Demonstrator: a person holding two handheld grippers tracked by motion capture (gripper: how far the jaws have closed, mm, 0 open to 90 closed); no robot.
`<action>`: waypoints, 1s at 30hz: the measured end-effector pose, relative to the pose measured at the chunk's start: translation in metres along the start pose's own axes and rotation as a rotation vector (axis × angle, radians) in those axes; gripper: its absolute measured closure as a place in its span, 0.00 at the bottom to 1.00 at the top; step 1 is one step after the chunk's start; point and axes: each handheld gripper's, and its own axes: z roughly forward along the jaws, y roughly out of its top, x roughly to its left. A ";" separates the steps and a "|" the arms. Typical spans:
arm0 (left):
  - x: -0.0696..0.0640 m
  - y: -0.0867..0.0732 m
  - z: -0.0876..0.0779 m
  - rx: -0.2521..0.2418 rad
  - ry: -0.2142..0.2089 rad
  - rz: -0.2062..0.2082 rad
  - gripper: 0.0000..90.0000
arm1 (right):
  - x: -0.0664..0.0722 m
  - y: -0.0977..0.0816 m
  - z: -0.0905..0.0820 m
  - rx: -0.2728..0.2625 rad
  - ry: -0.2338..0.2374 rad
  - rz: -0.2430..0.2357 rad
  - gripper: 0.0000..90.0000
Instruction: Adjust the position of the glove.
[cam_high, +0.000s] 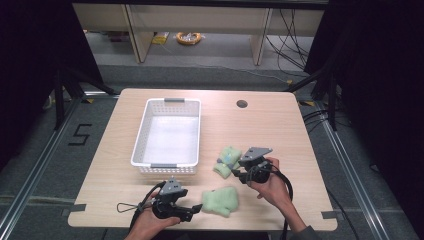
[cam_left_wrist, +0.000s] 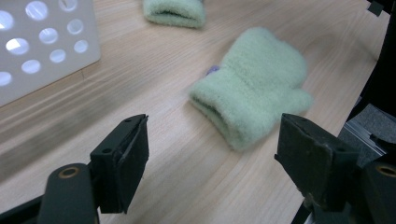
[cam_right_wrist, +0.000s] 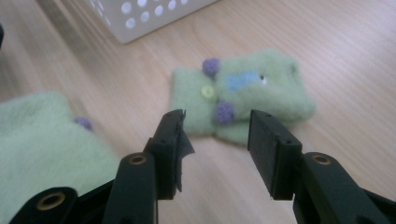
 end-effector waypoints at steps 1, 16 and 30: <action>-0.001 -0.001 0.001 -0.020 0.005 -0.021 0.27 | -0.002 0.004 0.001 0.014 0.008 -0.006 0.62; 0.001 -0.006 -0.010 -0.031 0.010 -0.031 0.27 | -0.013 0.028 0.034 0.005 -0.003 0.008 0.62; 0.005 -0.008 -0.011 -0.060 0.026 -0.046 0.27 | -0.027 0.029 0.049 0.015 0.010 0.066 0.62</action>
